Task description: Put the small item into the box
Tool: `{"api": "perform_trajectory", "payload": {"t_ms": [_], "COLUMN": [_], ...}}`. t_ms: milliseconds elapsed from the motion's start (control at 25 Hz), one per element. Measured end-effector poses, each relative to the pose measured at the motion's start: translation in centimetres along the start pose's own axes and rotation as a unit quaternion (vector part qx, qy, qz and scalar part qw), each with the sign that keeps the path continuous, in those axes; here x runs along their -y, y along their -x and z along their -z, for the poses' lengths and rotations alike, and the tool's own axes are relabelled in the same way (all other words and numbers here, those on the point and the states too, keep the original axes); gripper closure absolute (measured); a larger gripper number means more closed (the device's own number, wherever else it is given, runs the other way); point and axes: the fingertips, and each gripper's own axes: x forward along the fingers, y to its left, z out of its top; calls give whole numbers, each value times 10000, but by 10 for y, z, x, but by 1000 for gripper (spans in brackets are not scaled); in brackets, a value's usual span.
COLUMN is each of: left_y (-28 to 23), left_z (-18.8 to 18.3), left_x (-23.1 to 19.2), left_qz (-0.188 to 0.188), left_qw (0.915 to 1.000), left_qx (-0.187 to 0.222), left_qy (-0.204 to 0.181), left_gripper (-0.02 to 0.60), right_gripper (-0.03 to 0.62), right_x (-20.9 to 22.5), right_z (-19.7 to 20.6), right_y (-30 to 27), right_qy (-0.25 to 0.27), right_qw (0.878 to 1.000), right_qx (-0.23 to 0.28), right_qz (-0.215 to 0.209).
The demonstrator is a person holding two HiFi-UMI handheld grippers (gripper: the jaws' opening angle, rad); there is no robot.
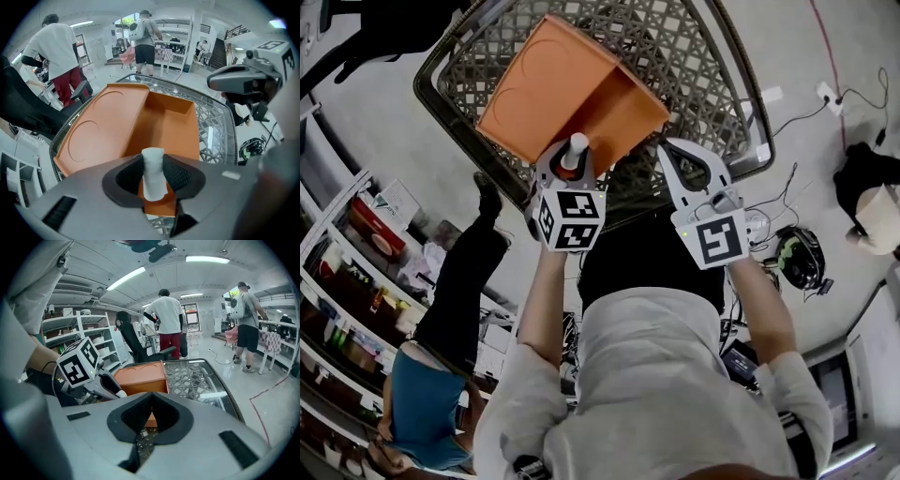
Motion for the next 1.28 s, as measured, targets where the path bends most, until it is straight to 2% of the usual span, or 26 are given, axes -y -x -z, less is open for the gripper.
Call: {"api": "perform_trajectory", "payload": {"t_ms": [480,640,1040,1280], "left_y": [-13,-9,-23,-23], "left_z": [5,4,3,6], "left_x": [4,15,0,8], "left_qz": [99,78,64,24], "left_qw": [9995,9994,9994,9992], "left_qx": [-270,-262,-323,-362], "left_qy": [-150,-193,-129,-159], "left_gripper": [451,451,451,451], "right_gripper": [591,591,591,591], "right_x": [-2,-1,-1,-4], "right_z": [7,9,10,13], "right_y": [-7,8,-4,13], "right_qy": [-232,-234,-280,-231], "right_qw": [9997,9996,9995,9996], "right_qx": [30,52,-41,-77], "right_qz": [62,135,130,173]}}
